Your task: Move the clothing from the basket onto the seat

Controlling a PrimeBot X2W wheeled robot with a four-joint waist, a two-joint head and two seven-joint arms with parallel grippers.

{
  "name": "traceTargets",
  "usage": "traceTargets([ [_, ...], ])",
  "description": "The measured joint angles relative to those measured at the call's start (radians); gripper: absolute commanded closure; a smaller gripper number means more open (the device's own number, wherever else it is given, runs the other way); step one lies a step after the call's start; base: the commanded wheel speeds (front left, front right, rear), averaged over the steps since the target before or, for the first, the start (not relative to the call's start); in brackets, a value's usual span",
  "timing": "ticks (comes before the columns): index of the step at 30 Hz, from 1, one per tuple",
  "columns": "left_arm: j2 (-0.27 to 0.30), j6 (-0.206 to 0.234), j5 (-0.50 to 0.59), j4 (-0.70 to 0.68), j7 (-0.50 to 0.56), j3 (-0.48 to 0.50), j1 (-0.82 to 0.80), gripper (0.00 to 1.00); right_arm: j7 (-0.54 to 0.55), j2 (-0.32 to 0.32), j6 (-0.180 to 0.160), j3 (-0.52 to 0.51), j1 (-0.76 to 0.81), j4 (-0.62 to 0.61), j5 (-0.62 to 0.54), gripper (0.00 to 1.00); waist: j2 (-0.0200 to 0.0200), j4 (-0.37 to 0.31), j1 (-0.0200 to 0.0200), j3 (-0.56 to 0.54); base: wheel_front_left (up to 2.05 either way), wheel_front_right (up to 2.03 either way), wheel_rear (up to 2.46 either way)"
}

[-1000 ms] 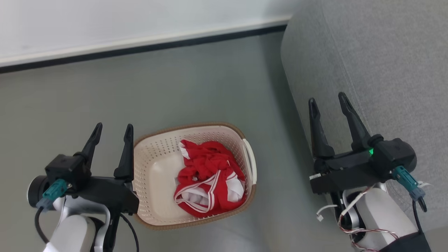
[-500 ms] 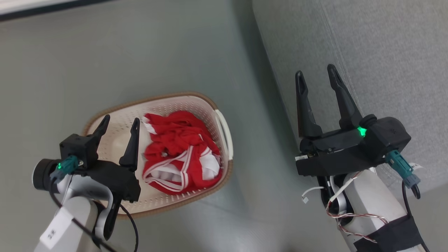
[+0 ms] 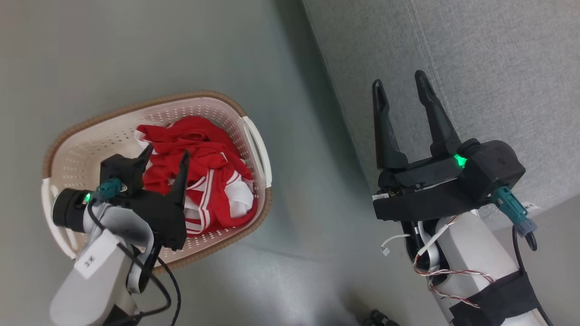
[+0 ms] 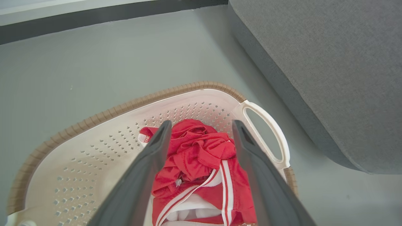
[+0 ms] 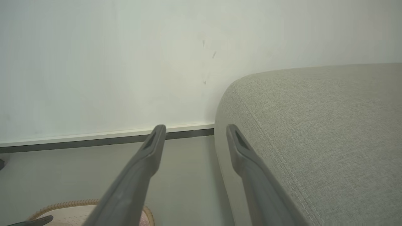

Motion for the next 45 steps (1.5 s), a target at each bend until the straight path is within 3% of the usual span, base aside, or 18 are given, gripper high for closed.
traceTargets([
  [20,0.007,-0.069,0.016,0.236,0.114,-0.048,-0.139,0.0,-0.007,0.019,-0.001,0.037,-0.021,-0.034,0.0,0.0,-0.0001,-0.091,-0.0001,0.137,0.0,0.0,0.0],
  [35,0.052,-0.041,0.016,0.36,0.124,-0.004,-0.231,0.0,-0.007,0.023,-0.001,0.087,-0.037,-0.08,0.027,0.0,-0.0001,-0.125,-0.0001,0.244,0.0,0.0,0.0],
  [44,0.044,-0.029,0.018,0.426,0.124,-0.001,-0.27,0.0,-0.007,0.024,-0.004,0.093,-0.042,-0.081,0.044,0.0,-0.0001,-0.124,-0.0003,0.27,0.0,0.0,0.0],
  [45,0.041,-0.032,0.018,0.431,0.124,-0.001,-0.277,0.65,-0.007,0.024,-0.004,0.093,-0.042,-0.081,0.044,0.0,-0.0001,-0.124,-0.0003,0.271,0.0,0.0,0.0],
])
